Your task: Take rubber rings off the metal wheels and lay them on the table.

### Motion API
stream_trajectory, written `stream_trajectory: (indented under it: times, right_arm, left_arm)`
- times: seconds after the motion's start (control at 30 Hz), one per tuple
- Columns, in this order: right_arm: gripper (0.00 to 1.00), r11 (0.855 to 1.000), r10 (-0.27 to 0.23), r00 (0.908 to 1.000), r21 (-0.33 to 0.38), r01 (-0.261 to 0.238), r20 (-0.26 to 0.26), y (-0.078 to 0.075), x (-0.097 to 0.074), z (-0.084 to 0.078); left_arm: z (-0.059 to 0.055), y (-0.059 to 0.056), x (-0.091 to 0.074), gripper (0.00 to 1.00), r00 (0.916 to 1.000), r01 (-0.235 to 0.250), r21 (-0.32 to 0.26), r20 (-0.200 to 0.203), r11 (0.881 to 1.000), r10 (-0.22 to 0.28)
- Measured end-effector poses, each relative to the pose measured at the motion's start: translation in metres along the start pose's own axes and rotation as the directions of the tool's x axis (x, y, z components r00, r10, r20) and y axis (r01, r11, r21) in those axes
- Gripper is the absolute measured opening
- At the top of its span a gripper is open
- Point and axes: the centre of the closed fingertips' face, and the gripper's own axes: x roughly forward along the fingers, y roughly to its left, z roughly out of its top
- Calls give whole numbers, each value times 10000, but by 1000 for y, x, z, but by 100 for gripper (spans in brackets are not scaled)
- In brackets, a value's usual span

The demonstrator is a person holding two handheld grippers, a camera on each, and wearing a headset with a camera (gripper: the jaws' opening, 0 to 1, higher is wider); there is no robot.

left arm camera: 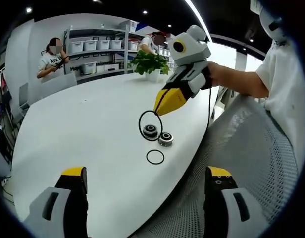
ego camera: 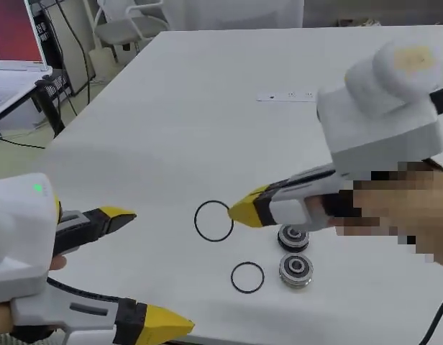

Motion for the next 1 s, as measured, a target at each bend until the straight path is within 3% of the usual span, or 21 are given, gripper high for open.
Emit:
stream_trajectory:
  times: [0.13, 0.23, 0.5, 1.0]
  right_arm:
    - [0, 9997, -11, 9979, 253, 27, -642, -2, 12, -30]
    - [0, 9995, -120, 9953, 292, 148, -963, -7, 13, -41]
    - [0, 9936, -197, 9953, 1090, 301, -946, -19, 18, -53]
    - [0, 9881, -615, 9879, 1312, 804, -1422, -31, 28, -74]
  left_arm:
    - [-2, 1, -1, 97, 10000, -72, -44, -36, 10000, 72]
    - [-3, 0, 0, 97, 10000, -69, -62, -73, 10000, 68]
    - [-7, 1, 0, 96, 9997, -65, -129, -222, 9999, 62]
    - [-10, 1, 0, 96, 9993, 4, -26, -381, 10000, -5]
